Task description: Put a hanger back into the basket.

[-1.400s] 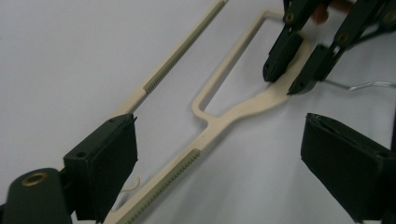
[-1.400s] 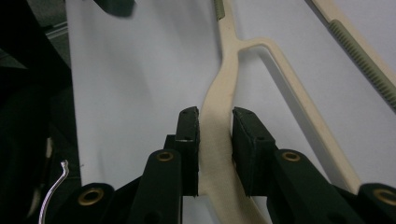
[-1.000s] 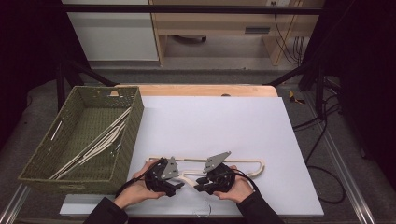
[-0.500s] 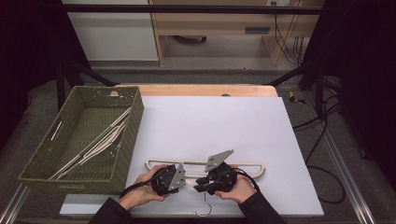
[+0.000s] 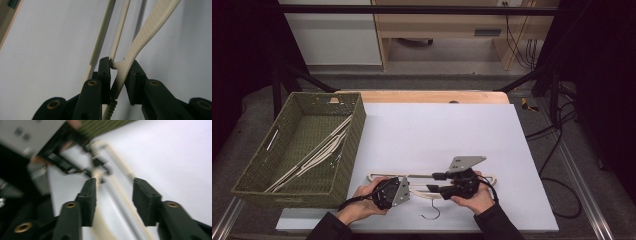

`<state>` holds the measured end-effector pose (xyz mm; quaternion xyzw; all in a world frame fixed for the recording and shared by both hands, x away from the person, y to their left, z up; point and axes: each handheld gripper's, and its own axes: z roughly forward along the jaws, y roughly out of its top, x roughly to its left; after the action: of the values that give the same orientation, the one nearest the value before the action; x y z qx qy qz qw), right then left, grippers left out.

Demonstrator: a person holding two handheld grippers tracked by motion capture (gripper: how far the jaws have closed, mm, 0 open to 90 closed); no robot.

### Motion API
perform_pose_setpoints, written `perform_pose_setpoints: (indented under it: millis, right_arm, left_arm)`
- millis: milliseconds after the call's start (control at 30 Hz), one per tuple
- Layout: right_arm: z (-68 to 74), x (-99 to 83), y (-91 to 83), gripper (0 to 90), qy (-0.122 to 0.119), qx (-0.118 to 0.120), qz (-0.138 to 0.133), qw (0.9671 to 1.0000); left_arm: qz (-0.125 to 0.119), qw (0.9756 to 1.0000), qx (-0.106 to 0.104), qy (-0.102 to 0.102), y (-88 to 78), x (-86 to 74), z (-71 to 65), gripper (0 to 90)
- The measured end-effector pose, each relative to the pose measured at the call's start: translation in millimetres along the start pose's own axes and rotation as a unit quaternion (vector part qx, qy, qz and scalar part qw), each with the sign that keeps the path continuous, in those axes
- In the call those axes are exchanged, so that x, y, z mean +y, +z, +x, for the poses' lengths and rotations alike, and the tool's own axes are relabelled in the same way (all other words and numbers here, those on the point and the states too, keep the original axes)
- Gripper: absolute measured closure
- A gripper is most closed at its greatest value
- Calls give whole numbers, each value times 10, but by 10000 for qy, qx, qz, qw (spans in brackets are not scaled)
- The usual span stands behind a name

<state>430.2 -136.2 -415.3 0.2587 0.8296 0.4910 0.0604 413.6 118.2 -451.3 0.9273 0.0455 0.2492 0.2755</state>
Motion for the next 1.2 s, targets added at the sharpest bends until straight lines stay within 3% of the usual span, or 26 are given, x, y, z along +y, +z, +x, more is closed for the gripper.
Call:
perform_pose_setpoints:
  millis: [33, 133, 167, 200, 233, 267, 300, 367, 400, 500, 533, 567, 700, 867, 1000, 1100, 1200]
  right_arm:
    - [-37, -7, -66, 485, 45, -135, -166, 9998]
    - [-102, -31, -192, 447, 177, -381, -416, 9983]
    - [-163, -66, -311, 402, 272, -602, -600, 9960]
    - [-163, -66, -311, 402, 272, -602, -600, 9960]
    - [-194, -87, -366, 380, 314, -723, -673, 9946]
    - [-219, -108, -419, 363, 363, -824, -751, 9931]
    - [-267, -149, -513, 304, 451, -1041, -890, 9895]
    - [-306, -182, -599, 266, 508, -1270, -979, 9858]
    - [-323, -196, -641, 248, 538, -1339, -1025, 9842]
    - [-374, -228, -755, 217, 625, -1516, -1156, 9797]
    - [-374, -228, -755, 217, 625, -1516, -1156, 9797]
    - [-399, -242, -820, 188, 714, -1595, -1246, 9767]
    - [-435, -277, -920, 169, 799, -1713, -1356, 9726]
    - [-472, -308, -953, 137, 900, -1766, -1392, 9702]
    - [-483, -321, -946, 122, 919, -1790, -1355, 9701]
    - [-489, -333, -934, 110, 916, -1774, -1283, 9714]
    - [-493, -343, -920, 103, 929, -1806, -1230, 9714]
  left_arm:
    - [113, 9999, -8, 125, -31, 11, 16, 766]
    - [2, 10000, 15, 25, -32, 17, -5, 774]
    - [93, 9998, 29, 164, -61, 33, 9, 781]
    - [93, 9998, 29, 164, -61, 33, 9, 785]
    - [8, 10000, 12, 64, -61, 38, -6, 785]
    - [28, 9999, 15, 105, -78, 47, -3, 790]
    - [76, 9998, 15, 174, -95, 56, 7, 797]
    - [63, 9999, -28, 121, -124, 75, 11, 803]
    - [-46, 10000, -37, -3, -121, 78, -3, 807]
    - [-1, 10000, -68, 34, -153, 91, 13, 817]
    - [-62, 9999, -72, -31, -161, 95, 9, 817]
    - [-47, 9999, -89, -44, -191, 106, 24, 826]
    - [-68, 9997, -108, -212, -234, 118, 47, 839]
    - [-41, 9989, -100, -452, -271, 114, 95, 862]
    - [-39, 9979, -175, -630, -303, 98, 141, 867]
    - [-102, 9950, -223, -971, -347, 71, 208, 868]
    - [-151, 9931, -195, -1146, -375, 55, 241, 868]
